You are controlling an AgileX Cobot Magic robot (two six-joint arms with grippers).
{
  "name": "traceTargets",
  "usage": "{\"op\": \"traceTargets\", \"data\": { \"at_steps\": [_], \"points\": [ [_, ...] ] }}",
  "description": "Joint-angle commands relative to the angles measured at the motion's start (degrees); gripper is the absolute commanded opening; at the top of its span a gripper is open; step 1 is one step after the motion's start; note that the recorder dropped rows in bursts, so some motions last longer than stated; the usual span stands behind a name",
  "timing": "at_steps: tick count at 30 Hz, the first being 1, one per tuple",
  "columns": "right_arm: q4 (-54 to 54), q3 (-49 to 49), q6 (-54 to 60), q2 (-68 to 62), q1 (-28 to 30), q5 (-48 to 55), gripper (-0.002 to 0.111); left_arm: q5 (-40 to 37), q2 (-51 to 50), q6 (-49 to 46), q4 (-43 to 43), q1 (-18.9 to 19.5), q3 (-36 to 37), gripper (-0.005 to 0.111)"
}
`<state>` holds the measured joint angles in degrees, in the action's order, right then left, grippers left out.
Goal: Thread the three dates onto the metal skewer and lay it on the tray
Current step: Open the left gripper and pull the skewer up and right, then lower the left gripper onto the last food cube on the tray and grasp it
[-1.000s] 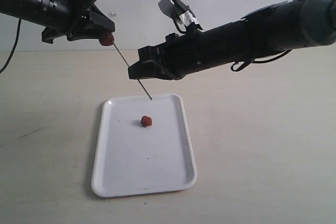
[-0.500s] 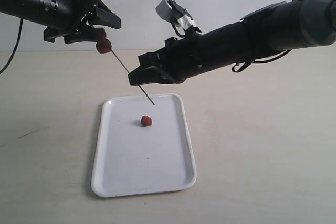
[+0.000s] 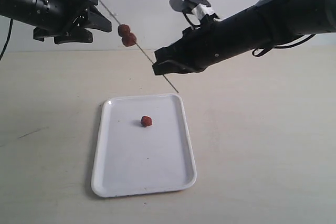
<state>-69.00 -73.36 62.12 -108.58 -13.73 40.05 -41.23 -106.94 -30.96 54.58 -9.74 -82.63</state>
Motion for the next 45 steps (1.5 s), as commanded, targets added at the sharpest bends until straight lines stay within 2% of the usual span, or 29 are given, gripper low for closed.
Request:
{"op": "traceTargets", "data": {
  "at_steps": [1,8,17,21,22,24,29,34,39,41,45],
  "points": [
    [3.55,-0.6,-1.5,3.24,2.95,-1.05,0.0,-1.11,0.28,-0.3,-2.28,-0.2,0.02,0.058],
    [16.56,-0.6,-11.45,7.67,6.54,-0.55,0.0,-5.8,0.28,-2.26,-8.17,-4.28,0.02,0.058],
    [39.68,0.23,-28.37,9.37,6.54,0.79,0.0,-4.52,-2.57,-3.32,-26.15,-16.84,0.02,0.058],
    [45.99,1.59,-32.48,9.24,6.54,-1.49,0.0,-2.28,-5.51,2.34,-36.09,-21.27,-0.1,0.058],
    [46.72,1.92,-32.48,9.24,6.54,-1.77,0.0,-1.77,-6.69,6.26,-38.73,-22.17,-0.59,0.058],
    [47.08,2.63,-32.48,9.24,6.54,-2.24,0.0,-2.33,-8.55,11.81,-41.07,-22.89,-1.88,0.058],
    [47.08,3.3,-31.74,9.13,6.54,-2.5,0.0,-4.02,-12.81,16.13,-42.17,-24.27,-5.17,0.058],
    [47.08,3.3,-30.68,9.14,6.54,-2.5,0.0,-3.02,-16.31,24.1,-48.16,-24.66,-8.13,0.058],
    [48.44,3.3,-30.7,9.14,6.54,-2.37,0.0,-2.55,-16.87,24.58,-51.74,-24.7,-8.67,0.058],
    [49.81,3.3,-30.7,9.14,6.54,-2.03,0.0,-2.42,-16.87,22.29,-54.58,-24.82,-8.67,0.058],
    [50.33,3.3,-30.7,9.14,6.54,-1.94,0.0,-1.99,-16.87,12.32,-54.95,-24.87,-8.67,0.058]
  ]
}}
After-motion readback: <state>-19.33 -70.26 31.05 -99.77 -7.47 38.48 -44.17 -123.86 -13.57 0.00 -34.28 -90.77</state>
